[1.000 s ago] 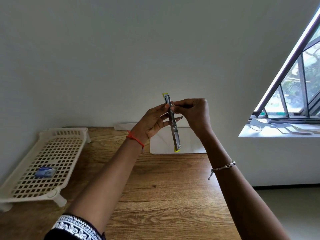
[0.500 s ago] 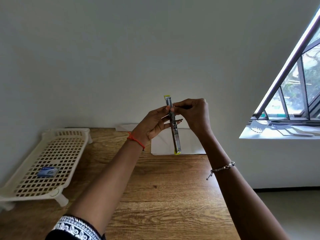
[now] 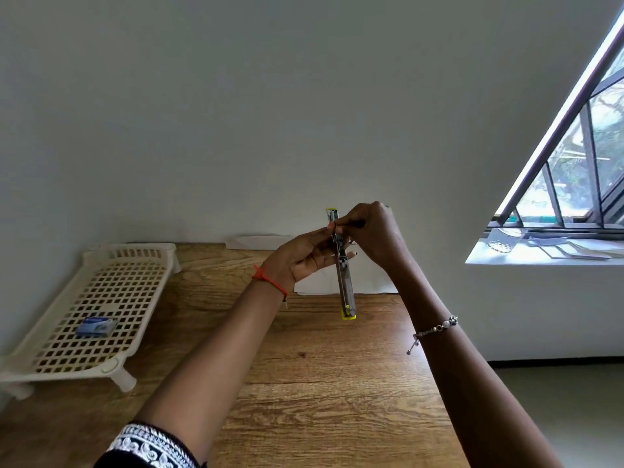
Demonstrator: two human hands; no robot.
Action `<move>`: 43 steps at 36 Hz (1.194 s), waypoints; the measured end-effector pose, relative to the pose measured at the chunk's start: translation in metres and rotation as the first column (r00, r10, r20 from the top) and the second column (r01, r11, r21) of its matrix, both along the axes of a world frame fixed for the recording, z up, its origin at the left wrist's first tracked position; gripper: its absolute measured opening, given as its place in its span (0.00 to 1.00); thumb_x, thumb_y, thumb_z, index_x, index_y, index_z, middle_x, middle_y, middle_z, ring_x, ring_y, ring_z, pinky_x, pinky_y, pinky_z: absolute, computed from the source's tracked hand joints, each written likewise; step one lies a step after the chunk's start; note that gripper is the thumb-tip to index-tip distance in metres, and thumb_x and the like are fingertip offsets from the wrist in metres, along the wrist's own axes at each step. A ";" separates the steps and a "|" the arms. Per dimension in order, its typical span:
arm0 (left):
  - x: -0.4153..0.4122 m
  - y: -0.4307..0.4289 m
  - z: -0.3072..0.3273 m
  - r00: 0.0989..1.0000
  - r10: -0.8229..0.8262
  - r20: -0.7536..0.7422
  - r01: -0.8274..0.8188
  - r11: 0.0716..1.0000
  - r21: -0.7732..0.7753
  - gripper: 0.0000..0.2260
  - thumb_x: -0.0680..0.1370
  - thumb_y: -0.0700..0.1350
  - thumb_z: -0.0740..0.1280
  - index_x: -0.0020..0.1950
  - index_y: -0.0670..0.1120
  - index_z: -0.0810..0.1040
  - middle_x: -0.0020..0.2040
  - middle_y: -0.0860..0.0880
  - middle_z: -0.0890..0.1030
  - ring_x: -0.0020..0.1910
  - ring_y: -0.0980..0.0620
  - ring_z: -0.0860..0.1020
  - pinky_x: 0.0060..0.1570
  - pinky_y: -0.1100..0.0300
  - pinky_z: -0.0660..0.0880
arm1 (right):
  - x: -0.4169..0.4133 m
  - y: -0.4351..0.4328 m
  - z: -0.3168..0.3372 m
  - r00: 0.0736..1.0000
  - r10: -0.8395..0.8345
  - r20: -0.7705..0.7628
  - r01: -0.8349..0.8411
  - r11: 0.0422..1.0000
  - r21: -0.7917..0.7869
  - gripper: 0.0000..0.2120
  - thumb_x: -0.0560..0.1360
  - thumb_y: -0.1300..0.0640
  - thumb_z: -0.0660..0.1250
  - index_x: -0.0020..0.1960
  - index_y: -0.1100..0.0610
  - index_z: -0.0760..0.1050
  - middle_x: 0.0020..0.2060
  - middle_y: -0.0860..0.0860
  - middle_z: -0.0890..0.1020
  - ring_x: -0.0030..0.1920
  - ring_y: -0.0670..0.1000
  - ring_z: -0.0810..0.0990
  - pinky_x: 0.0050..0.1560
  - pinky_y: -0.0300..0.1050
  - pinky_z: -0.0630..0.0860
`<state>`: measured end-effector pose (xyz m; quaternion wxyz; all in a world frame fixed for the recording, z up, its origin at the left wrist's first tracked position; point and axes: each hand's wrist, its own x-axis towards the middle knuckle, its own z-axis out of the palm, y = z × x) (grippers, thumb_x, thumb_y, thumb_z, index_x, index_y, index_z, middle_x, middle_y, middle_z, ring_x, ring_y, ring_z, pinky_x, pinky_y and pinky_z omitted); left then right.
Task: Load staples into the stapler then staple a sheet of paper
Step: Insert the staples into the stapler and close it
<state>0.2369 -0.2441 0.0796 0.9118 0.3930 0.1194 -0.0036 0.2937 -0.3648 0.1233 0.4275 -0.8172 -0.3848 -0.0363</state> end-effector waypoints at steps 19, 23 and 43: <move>-0.003 -0.021 -0.057 0.992 -0.035 -0.125 0.019 0.991 -0.133 0.19 0.82 0.41 0.53 0.41 0.40 0.81 0.27 0.49 0.81 0.30 0.54 0.83 0.48 0.46 0.79 | -0.002 -0.016 -0.044 0.991 -0.070 -0.117 0.049 0.985 -0.167 0.08 0.67 0.71 0.69 0.44 0.65 0.83 0.39 0.59 0.84 0.24 0.39 0.73 0.26 0.23 0.68; -0.005 -0.023 -0.062 0.988 -0.022 -0.151 0.001 0.990 -0.140 0.21 0.81 0.41 0.54 0.38 0.39 0.82 0.27 0.48 0.82 0.31 0.53 0.84 0.36 0.49 0.81 | -0.005 -0.019 -0.046 0.992 -0.059 -0.114 0.039 0.984 -0.172 0.06 0.67 0.68 0.72 0.44 0.64 0.83 0.38 0.60 0.85 0.23 0.34 0.74 0.26 0.22 0.67; -0.021 -0.052 -0.075 0.874 0.095 -0.476 -0.186 0.971 -0.149 0.16 0.82 0.38 0.52 0.37 0.36 0.71 0.19 0.40 0.77 0.16 0.49 0.77 0.17 0.58 0.74 | 0.000 -0.035 -0.086 0.893 -0.240 -0.380 0.189 0.968 -0.166 0.07 0.72 0.61 0.69 0.39 0.65 0.81 0.24 0.51 0.78 0.19 0.41 0.73 0.26 0.35 0.74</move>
